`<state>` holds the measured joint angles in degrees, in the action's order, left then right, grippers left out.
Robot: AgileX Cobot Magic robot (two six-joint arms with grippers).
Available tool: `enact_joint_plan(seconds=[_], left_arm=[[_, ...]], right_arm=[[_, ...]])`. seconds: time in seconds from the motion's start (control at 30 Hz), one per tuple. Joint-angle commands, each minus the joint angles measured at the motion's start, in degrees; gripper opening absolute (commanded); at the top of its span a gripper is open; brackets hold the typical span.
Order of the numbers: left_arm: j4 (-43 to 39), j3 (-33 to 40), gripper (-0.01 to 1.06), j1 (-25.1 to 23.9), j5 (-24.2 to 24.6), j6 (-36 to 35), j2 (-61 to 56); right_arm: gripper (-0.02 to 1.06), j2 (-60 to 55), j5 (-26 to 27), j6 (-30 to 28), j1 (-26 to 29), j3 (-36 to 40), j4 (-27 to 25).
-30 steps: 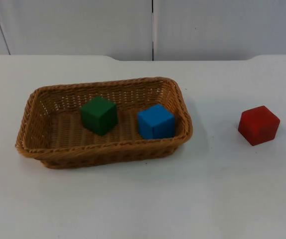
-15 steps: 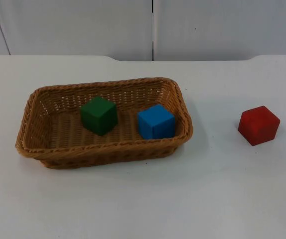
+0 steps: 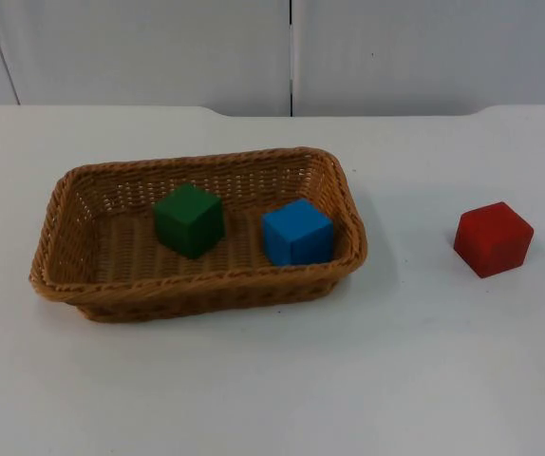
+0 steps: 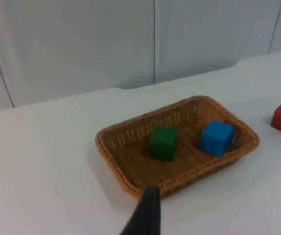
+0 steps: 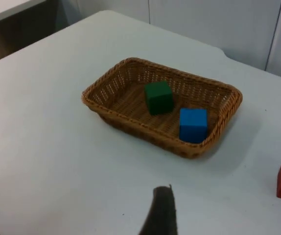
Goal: Pick up one cube with each hand and place exactly two cubes into the same basket, leaving the remaining cube outside.
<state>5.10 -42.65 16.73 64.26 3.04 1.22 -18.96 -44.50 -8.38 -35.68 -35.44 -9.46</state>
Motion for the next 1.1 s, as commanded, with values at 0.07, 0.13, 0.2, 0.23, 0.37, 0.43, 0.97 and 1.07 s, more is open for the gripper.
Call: enact_joint_plan(seconds=[0.07,0.13,0.2,0.23,0.37,0.43,0.97,1.07], left_arm=[[-0.4,4.2,0.8,-0.2,-0.5,-0.8,-1.2],[-0.2,5.9,0.8,-0.2,-0.4,-0.9,-1.2],[-0.1,9.5,0.8,-0.2,-0.6,-0.9,-1.2],[-0.3,11.0,0.8,-0.2,-1.2,-0.9,-1.2],[-0.3,13.4,0.8,-0.2,-1.9,-0.9,-1.2],[-0.3,13.4,0.8,-0.2,-2.1,-0.9,-1.2],[-1.5,14.3,0.8,-0.2,-2.7,-0.9,-1.2],[-1.5,14.3,0.8,-0.2,-2.7,-0.9,-1.2]], right_arm=[[0.66,3.4,-1.5,0.3,0.0,0.1,0.4],[0.66,4.3,-1.8,0.3,0.0,0.1,0.4],[0.66,6.0,-2.5,0.3,0.0,0.1,0.4],[0.66,6.8,-3.2,0.3,0.0,0.1,0.5],[0.66,9.2,-5.7,0.7,0.0,0.1,0.8],[0.66,10.6,-7.3,0.8,0.0,0.1,1.5],[0.66,18.1,-16.5,6.6,0.0,5.0,7.9],[0.66,19.0,-17.2,7.1,0.0,5.2,7.6]])
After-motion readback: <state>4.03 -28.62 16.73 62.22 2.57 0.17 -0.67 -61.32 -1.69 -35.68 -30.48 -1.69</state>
